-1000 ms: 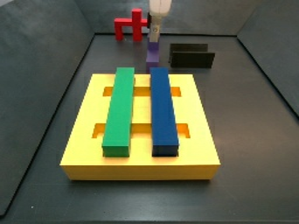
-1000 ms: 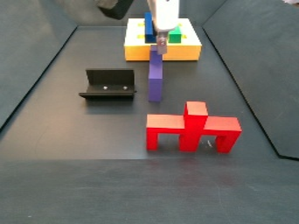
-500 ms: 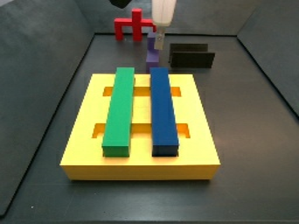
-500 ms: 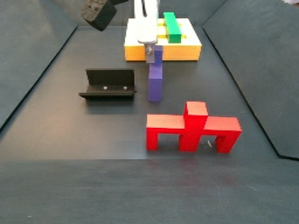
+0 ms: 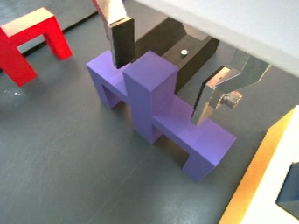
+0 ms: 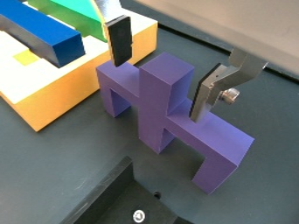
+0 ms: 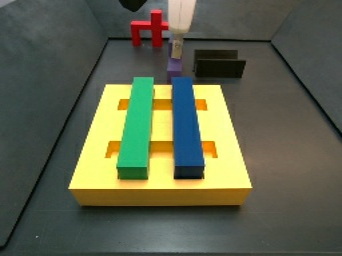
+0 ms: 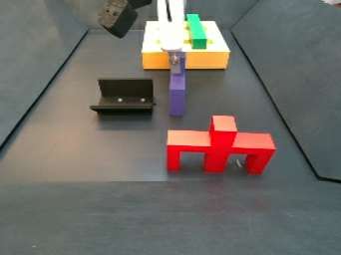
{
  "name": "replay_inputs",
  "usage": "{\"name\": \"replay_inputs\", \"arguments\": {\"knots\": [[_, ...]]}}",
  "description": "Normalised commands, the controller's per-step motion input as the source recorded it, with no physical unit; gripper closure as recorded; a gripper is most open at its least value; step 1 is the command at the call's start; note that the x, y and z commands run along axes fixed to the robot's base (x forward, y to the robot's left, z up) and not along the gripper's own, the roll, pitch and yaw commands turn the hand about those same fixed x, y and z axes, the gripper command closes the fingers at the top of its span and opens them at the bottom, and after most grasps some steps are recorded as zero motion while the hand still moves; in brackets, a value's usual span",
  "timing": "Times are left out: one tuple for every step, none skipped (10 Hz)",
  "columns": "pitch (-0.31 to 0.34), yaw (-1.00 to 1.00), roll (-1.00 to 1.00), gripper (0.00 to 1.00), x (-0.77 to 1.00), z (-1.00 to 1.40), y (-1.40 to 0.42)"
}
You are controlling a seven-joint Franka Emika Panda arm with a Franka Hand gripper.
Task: Pick up the purple object. Move up. Move to above the board. Insert the purple object.
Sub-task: Pick up the purple object.
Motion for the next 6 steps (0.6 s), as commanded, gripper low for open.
{"name": "replay_inputs", "arguments": {"knots": [[-0.064,0.12,0.00,0.00,0.00,-0.03,0.00],[-0.050,0.18,-0.01,0.00,0.00,-0.04,0.01],[-0.041,0.17,-0.02,0.00,0.00,0.00,0.02],[-0.017,0.08,-0.04,0.00,-0.01,0.00,0.06],[0.000,0.00,0.00,0.00,0.00,0.00,0.00],[0.000,0.00,0.00,1.00,0.00,0.00,0.00]]}}
